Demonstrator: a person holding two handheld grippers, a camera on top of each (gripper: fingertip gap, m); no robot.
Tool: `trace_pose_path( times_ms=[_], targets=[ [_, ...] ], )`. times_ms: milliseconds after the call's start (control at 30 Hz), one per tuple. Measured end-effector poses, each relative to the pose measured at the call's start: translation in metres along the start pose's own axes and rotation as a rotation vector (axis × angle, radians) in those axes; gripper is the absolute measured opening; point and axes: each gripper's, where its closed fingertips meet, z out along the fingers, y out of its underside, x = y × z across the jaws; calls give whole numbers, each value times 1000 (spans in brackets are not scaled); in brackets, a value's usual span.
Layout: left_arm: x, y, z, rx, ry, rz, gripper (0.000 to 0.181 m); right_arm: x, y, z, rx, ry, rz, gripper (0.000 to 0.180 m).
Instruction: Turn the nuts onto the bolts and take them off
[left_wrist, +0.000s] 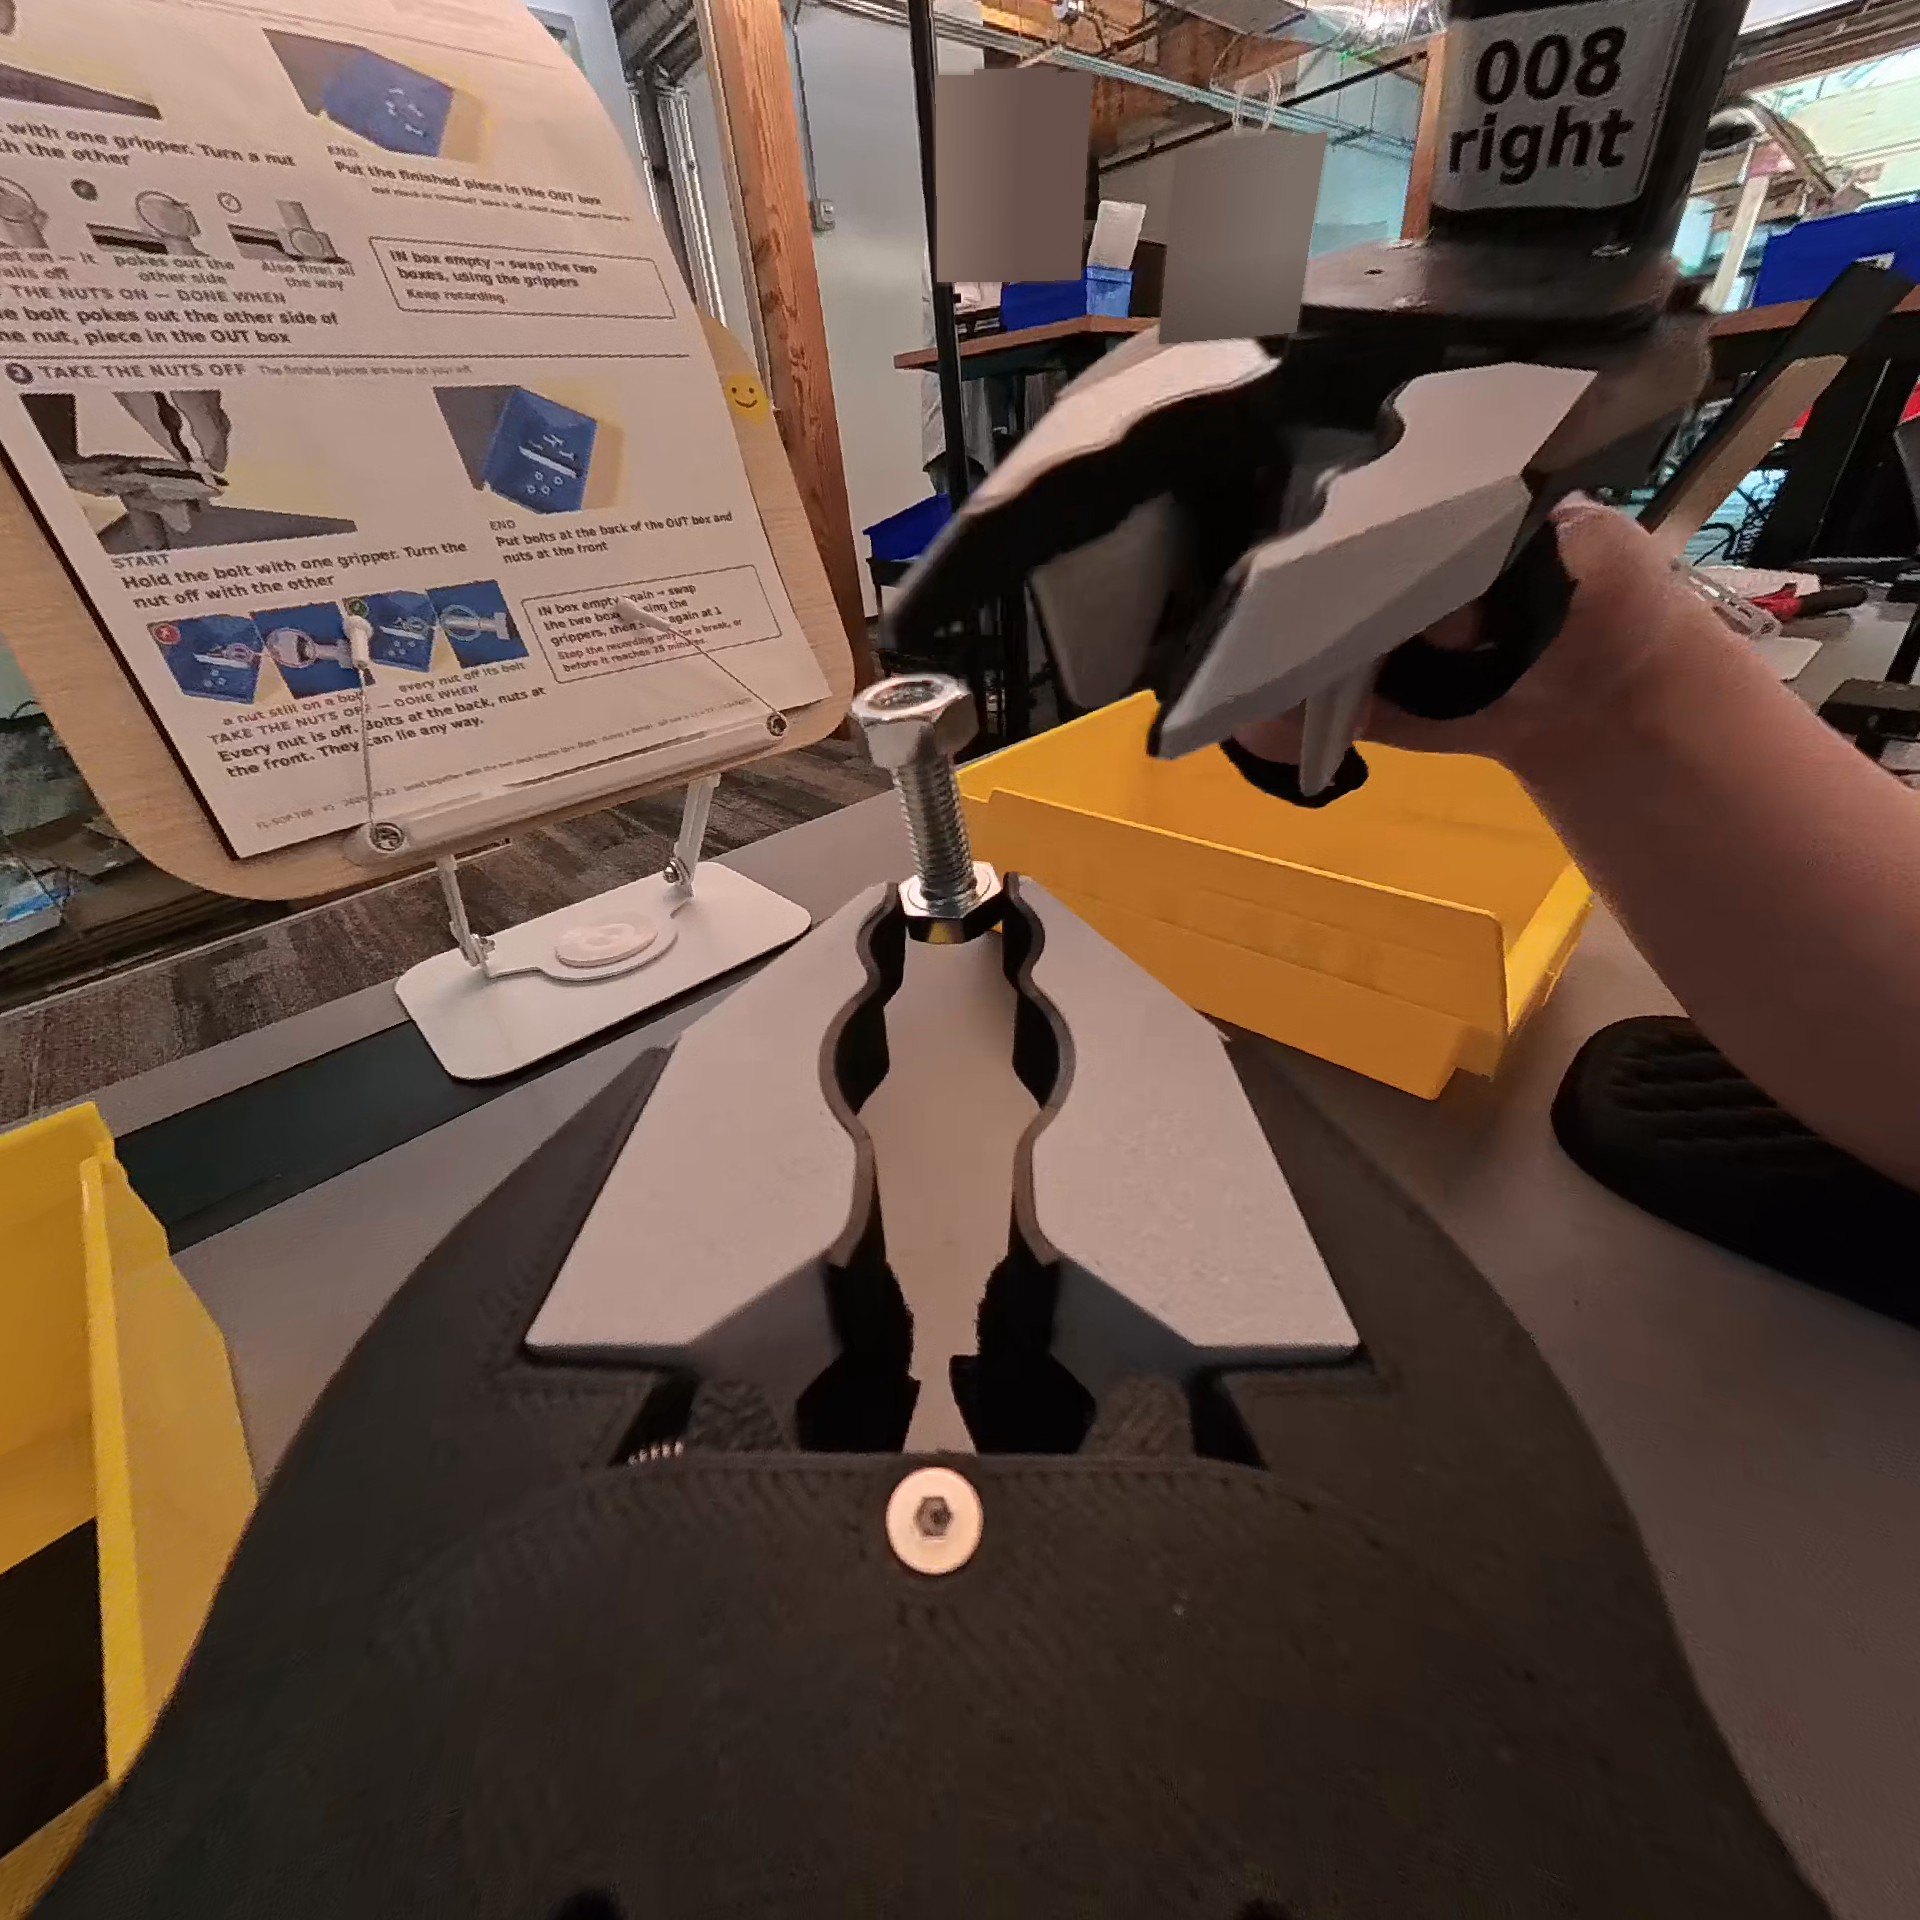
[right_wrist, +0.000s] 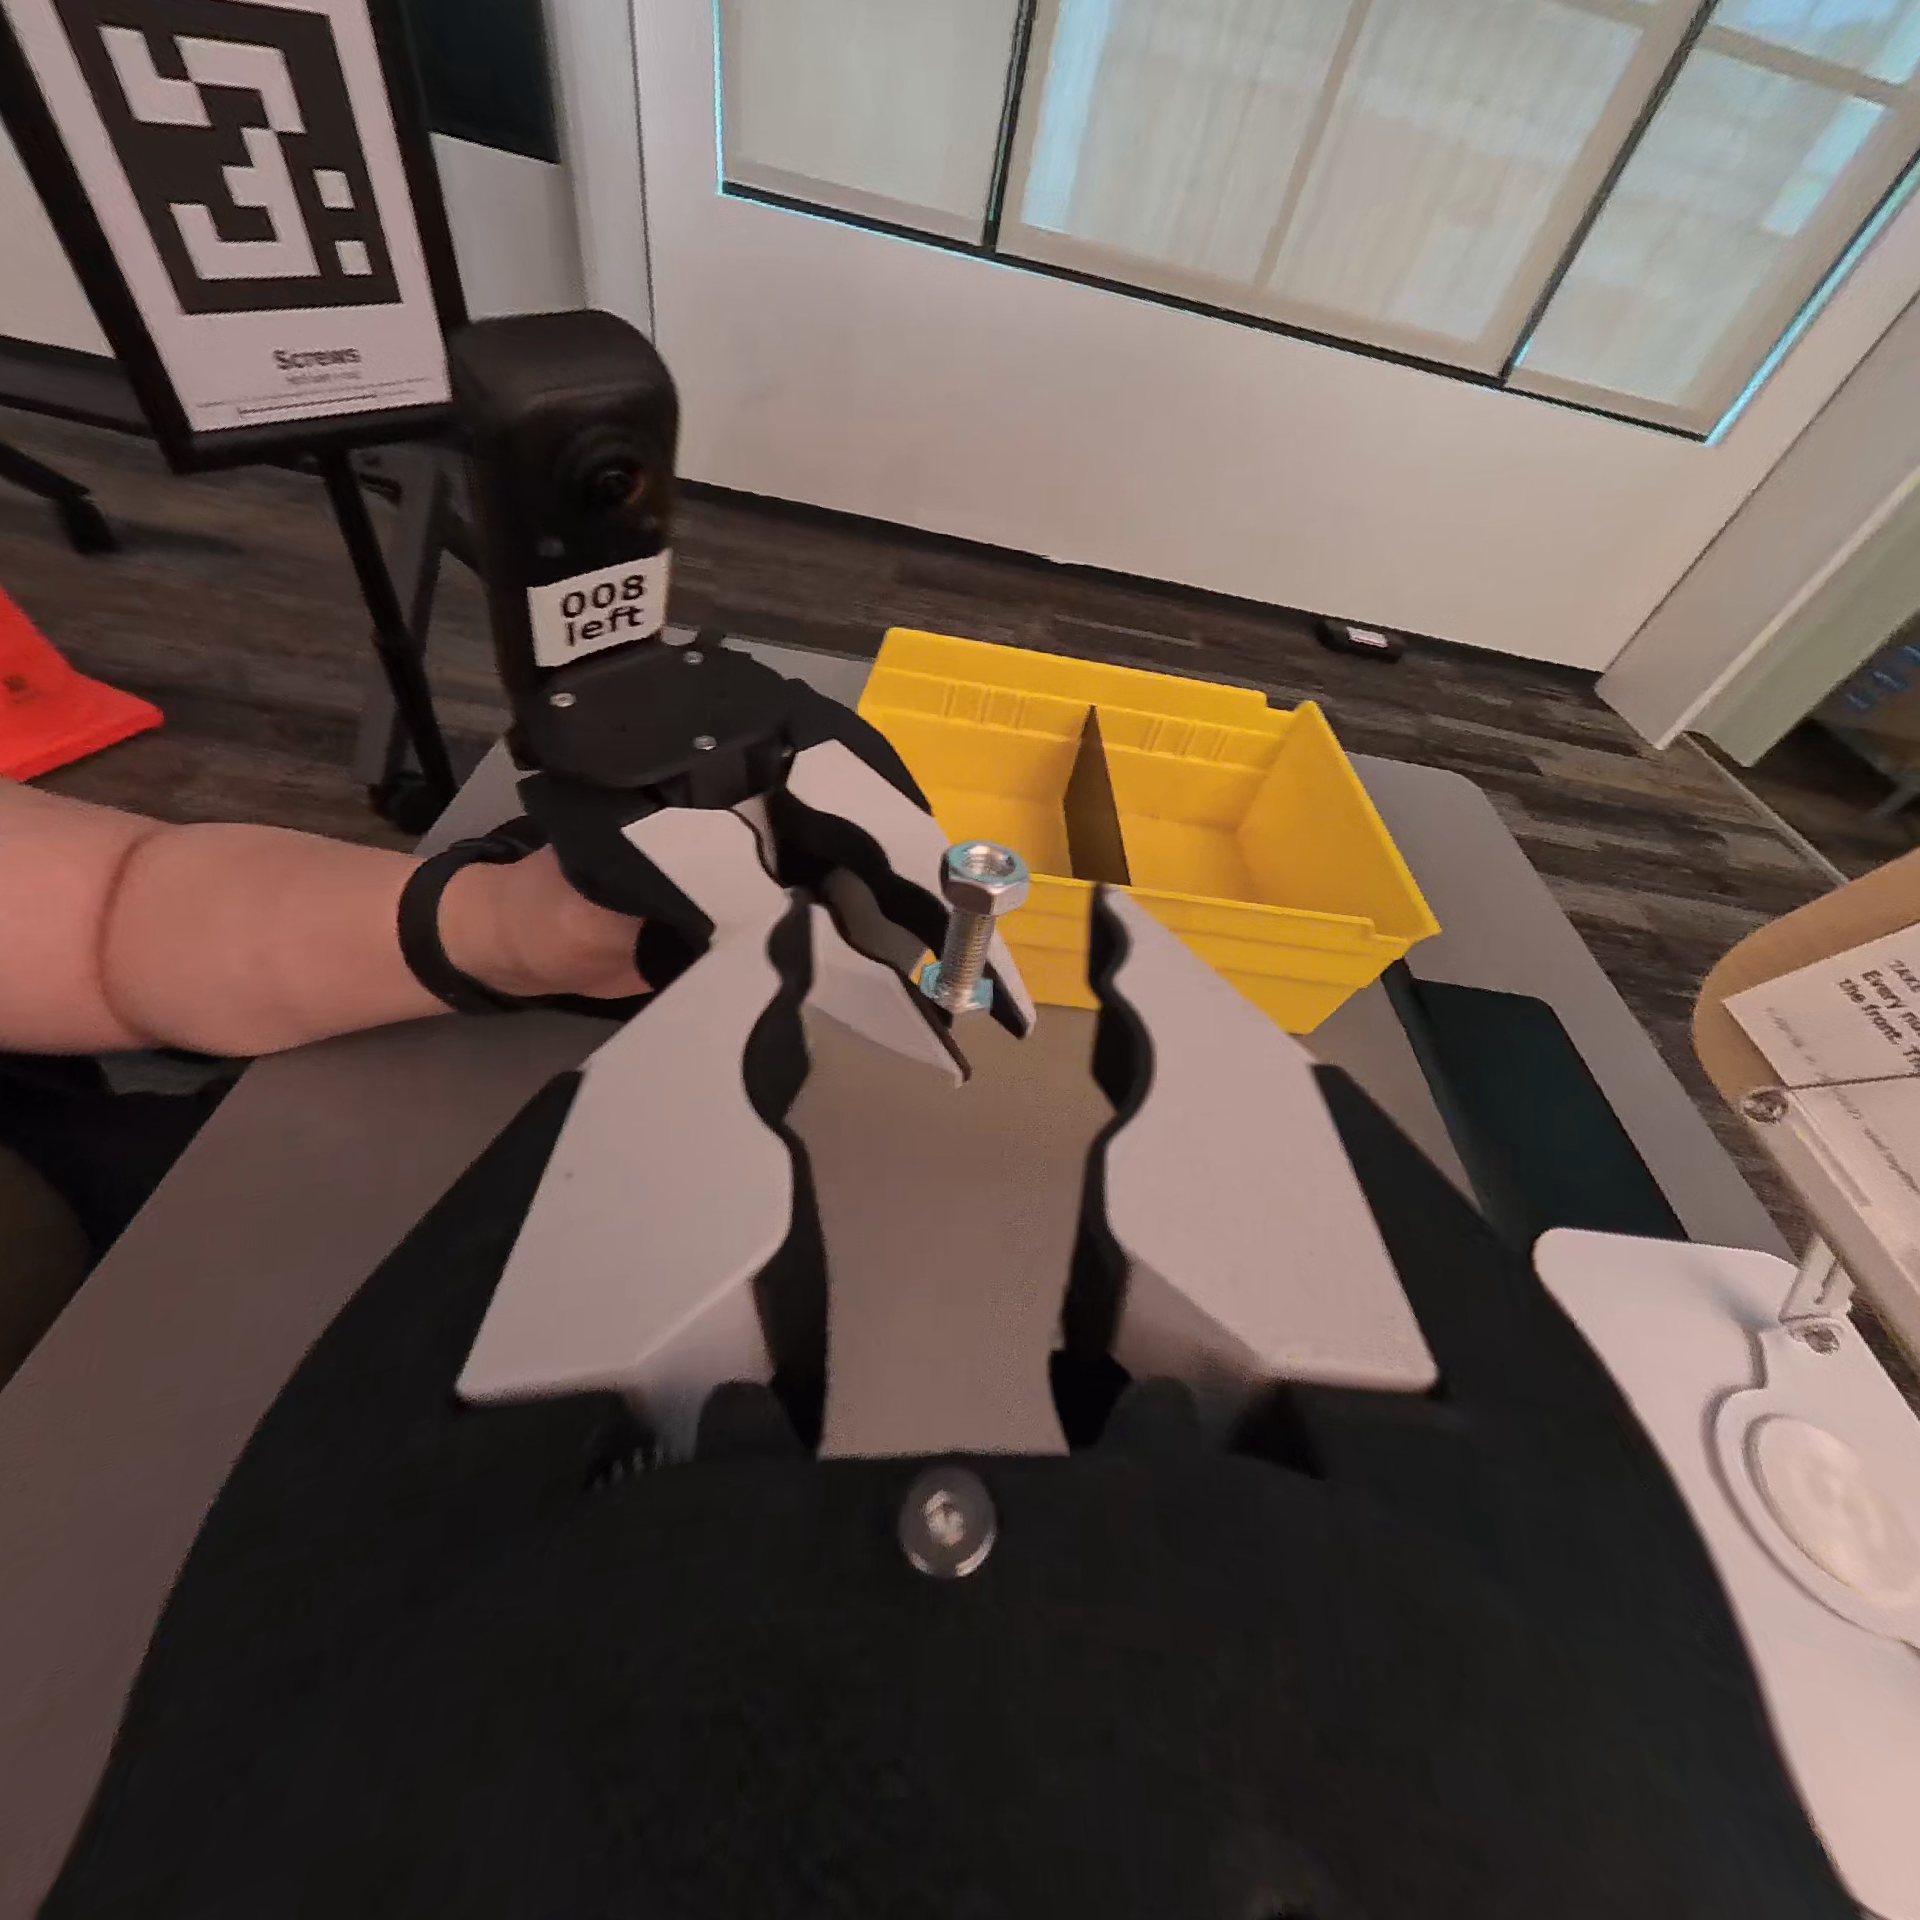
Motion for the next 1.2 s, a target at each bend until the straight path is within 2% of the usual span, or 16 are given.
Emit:
trace_pose_path(
  times_ms=[67, 267, 333, 367, 433, 533, 667, 833, 933, 1000, 1100, 1200],
  targets=[
    [1, 0, 0, -4, -2, 11, 17, -1, 3, 6, -6, 0, -11, 66],
    [-2, 4, 1, -30, -10, -4, 17, -23, 18, 11, -104, -78, -120, 70],
    [-4, 4, 0, -30, -12, -23, 16, -43, 19, 0, -128, -173, -168, 50],
    [-5, 4, -1, -32, -12, -27, 17, -45, 16, -3, -121, -176, -174, 50],
    [-5, 5, -1, -37, -14, -22, 17, -35, 10, -3, -117, -111, -146, 54],
    [-1, 6, 1, -50, -13, 1, 17, -25, 7, 8, -93, -53, -104, 72],
    [2, 11, 4, -79, -19, 30, 17, -27, 12, 24, -86, -62, -84, 83],
    [1, 16, 6, -105, -22, 34, 16, -25, 18, 10, -154, -42, -116, 77],
    [2, 17, 7, -110, -25, 36, 16, -27, 15, -4, -141, -83, -86, 57],
    [0, 16, 6, -99, -26, 25, 16, -18, 12, -7, -126, -43, -75, 58],
    [2, 11, 5, -71, -7, 8, 16, -11, 6, -3, -79, -11, -58, 71],
    [2, 10, 5, -69, -13, 19, 16, -16, 19, 7, -141, -31, -57, 76]
  ],
)
